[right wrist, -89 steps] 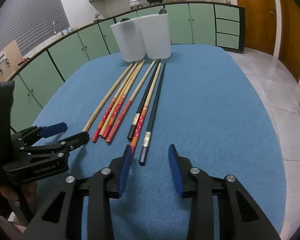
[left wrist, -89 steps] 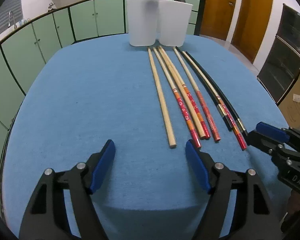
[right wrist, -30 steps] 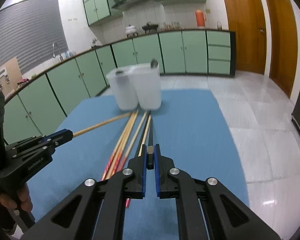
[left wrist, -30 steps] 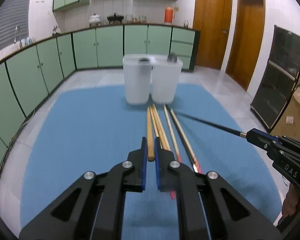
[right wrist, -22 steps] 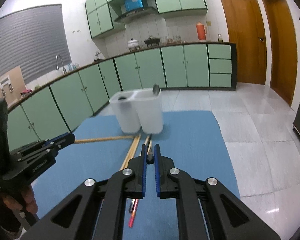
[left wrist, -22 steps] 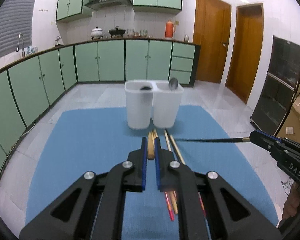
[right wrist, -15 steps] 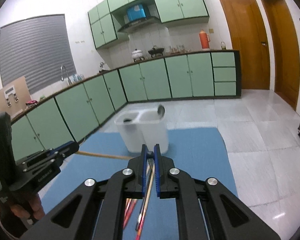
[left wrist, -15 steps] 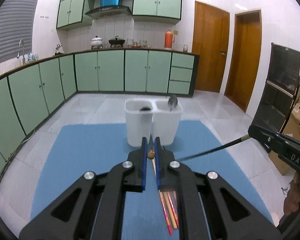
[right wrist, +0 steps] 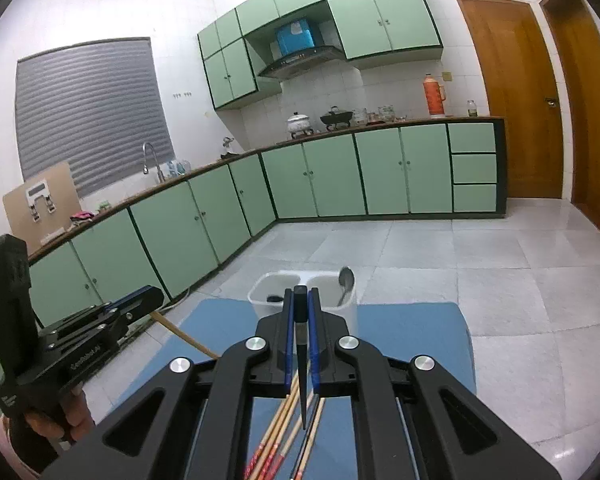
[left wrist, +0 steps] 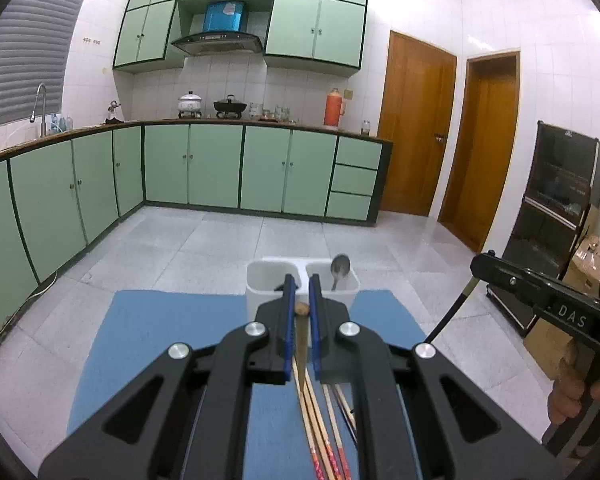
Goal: Organize utensils
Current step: 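Carry the wooden chopstick with the left tool while the right tool lowers the black chopstick into the holder, then open the left tool over the holder while the right tool releases the black chopstick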
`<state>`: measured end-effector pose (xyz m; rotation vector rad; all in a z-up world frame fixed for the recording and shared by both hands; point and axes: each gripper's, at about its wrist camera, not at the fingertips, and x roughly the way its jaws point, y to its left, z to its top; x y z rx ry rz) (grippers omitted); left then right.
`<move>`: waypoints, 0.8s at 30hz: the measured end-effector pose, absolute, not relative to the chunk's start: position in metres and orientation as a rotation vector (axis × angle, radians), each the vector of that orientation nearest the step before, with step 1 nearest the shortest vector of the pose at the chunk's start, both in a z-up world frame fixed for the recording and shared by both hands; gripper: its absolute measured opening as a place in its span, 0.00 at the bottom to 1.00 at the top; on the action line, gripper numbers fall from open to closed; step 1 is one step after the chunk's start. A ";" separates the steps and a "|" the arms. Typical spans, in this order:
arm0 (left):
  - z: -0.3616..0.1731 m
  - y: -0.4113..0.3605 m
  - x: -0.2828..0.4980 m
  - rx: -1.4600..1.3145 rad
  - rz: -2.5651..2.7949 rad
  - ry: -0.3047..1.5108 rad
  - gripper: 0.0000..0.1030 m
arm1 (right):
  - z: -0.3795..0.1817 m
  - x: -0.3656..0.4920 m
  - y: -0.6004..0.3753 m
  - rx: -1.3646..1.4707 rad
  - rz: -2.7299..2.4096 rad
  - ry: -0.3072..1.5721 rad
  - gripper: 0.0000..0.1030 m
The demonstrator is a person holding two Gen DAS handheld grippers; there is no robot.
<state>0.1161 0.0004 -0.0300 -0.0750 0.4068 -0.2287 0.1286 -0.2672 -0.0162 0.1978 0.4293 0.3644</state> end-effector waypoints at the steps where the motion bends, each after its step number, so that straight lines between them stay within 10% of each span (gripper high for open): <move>1: -0.026 0.002 0.118 -0.079 -0.229 0.397 0.06 | -0.012 0.132 -0.268 0.198 0.368 0.420 0.06; 24: 0.059 -0.013 0.203 -0.066 -0.195 0.192 0.06 | 0.058 0.252 -0.259 0.145 0.357 0.275 0.06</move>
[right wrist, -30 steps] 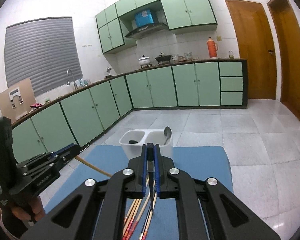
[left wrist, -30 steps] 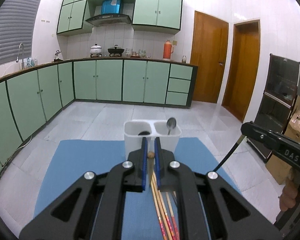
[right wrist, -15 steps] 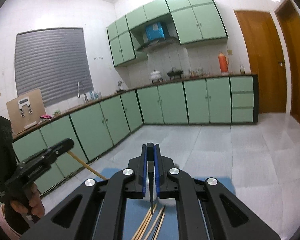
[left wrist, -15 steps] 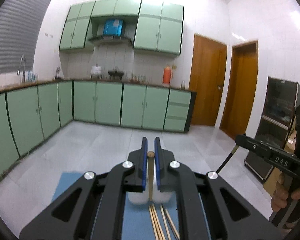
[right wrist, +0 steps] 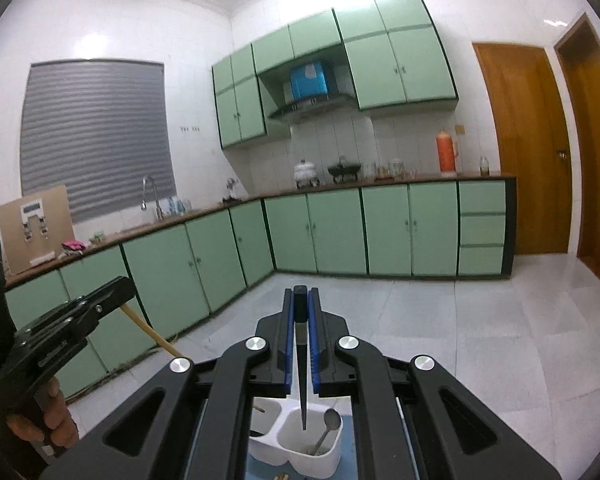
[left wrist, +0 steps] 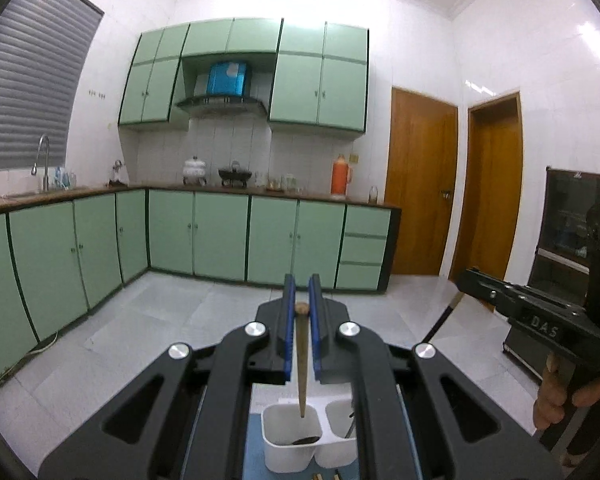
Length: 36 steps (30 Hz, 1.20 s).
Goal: Organize utensils
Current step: 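Open the left tool over the holder while the right tool releases the black chopstick, then close the right tool on a red-patterned chopstick in the pile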
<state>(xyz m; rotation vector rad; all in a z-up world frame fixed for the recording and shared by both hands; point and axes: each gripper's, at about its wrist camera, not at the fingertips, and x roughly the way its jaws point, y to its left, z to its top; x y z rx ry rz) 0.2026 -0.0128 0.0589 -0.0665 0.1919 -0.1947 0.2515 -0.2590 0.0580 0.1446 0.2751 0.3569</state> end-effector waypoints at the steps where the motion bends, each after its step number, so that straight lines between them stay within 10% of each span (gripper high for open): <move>1: 0.055 -0.013 0.208 -0.066 -0.194 0.206 0.06 | 0.050 0.258 -0.257 0.142 0.355 0.295 0.06; 12: 0.009 -0.009 0.241 -0.048 -0.198 0.340 0.07 | -0.013 0.286 -0.237 0.103 0.367 0.448 0.09; 17: -0.004 -0.001 0.230 -0.057 -0.180 0.342 0.37 | -0.021 0.266 -0.243 0.112 0.331 0.423 0.26; 25: -0.044 0.004 0.174 -0.032 -0.143 0.351 0.52 | -0.053 0.190 -0.255 0.124 0.222 0.384 0.41; 36: -0.146 0.011 0.095 -0.007 -0.118 0.583 0.53 | -0.152 0.098 -0.252 0.185 0.157 0.594 0.41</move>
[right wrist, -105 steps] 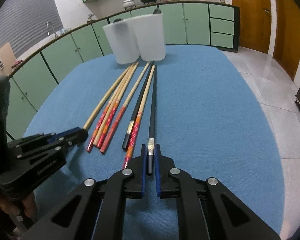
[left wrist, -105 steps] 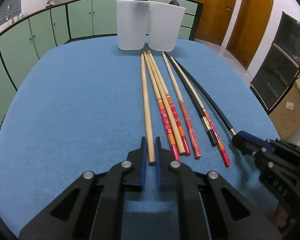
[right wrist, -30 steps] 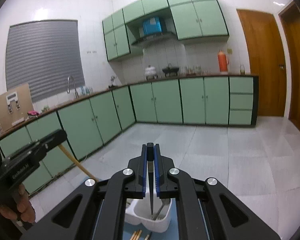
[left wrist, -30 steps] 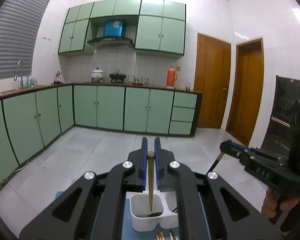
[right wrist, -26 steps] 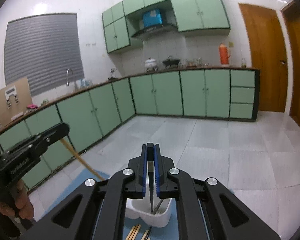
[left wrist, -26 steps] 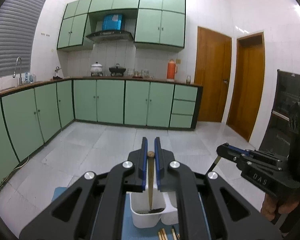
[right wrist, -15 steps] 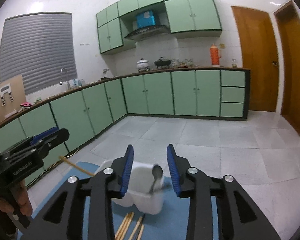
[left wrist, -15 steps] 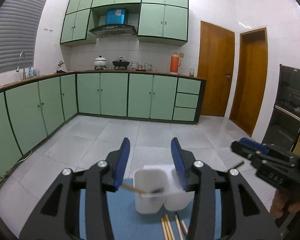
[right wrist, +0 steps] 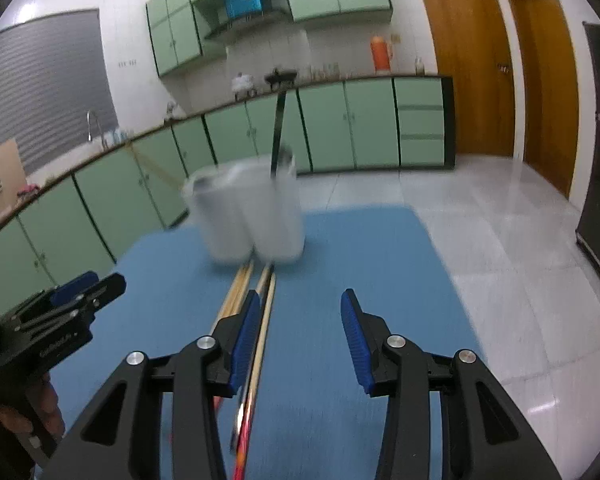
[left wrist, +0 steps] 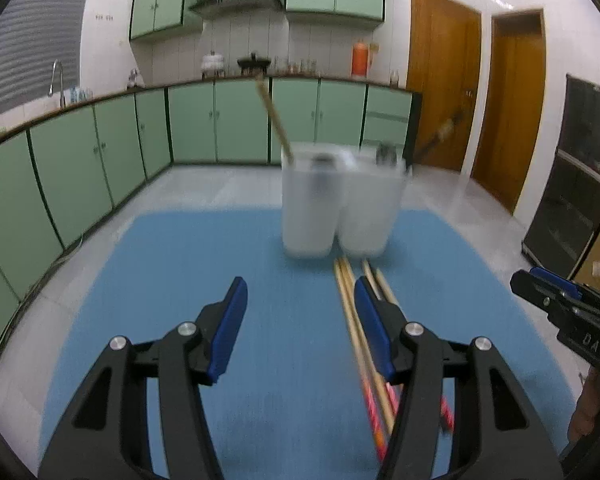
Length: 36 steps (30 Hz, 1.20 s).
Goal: Organize utensils
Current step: 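Close the right tool on a red-patterned chopstick in the pile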
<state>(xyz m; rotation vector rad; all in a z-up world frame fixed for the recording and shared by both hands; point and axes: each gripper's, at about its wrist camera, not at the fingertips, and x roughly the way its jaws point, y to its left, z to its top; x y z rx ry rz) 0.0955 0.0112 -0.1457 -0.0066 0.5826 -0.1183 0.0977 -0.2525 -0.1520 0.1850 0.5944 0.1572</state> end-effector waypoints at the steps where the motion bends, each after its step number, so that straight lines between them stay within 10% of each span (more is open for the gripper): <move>1: -0.150 0.013 0.091 -0.011 -0.117 0.602 0.53 | -0.160 0.092 -0.250 0.184 0.163 0.620 0.41; 36: -0.222 -0.013 0.062 0.022 -0.216 0.876 0.50 | -0.219 0.055 -0.204 0.091 0.284 0.861 0.08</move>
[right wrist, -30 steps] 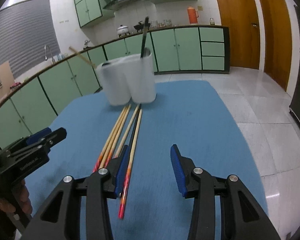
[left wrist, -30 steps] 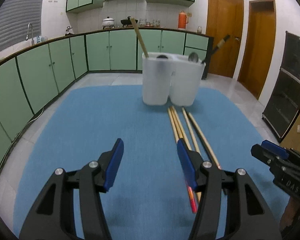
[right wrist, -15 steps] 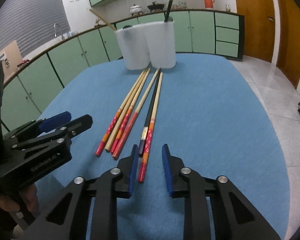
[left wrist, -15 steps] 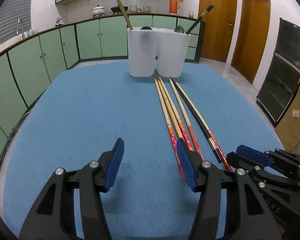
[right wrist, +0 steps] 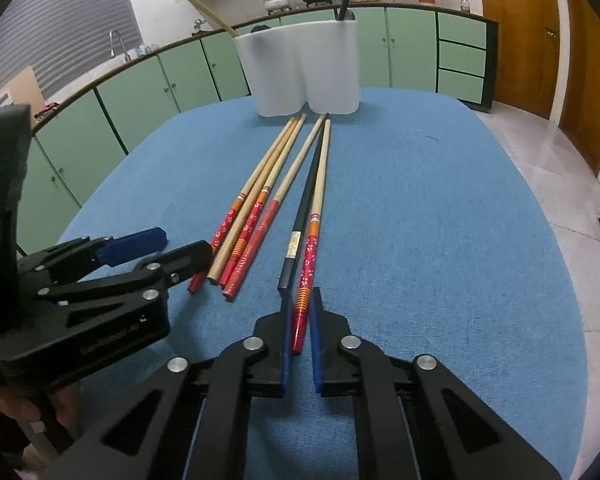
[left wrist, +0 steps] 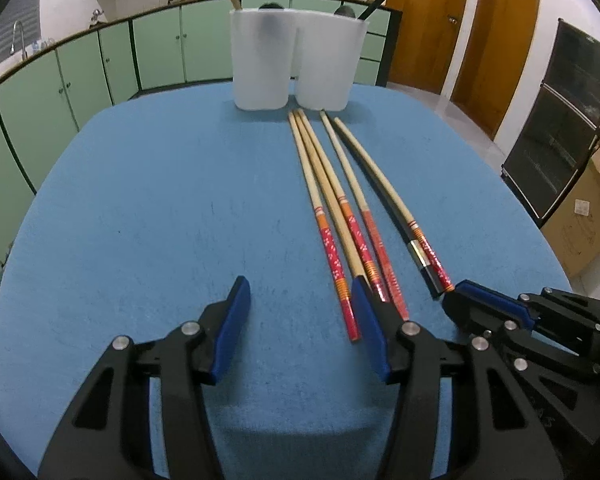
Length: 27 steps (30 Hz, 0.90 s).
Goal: Organize utensils
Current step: 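Pull the red-patterned chopstick away from the pile with the right tool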
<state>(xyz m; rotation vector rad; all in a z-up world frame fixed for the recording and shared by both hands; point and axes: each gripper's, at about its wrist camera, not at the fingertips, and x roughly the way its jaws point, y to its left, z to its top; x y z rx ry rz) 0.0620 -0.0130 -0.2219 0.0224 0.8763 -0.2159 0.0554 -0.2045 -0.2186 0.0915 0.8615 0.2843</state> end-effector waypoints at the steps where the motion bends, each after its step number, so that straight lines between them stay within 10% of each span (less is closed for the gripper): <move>1: -0.222 -0.014 0.062 0.023 -0.216 0.877 0.50 | -0.219 0.056 -0.205 0.093 0.283 0.863 0.08; 27: -0.222 -0.023 0.074 0.040 -0.192 0.897 0.34 | -0.217 0.065 -0.245 0.171 0.126 0.862 0.06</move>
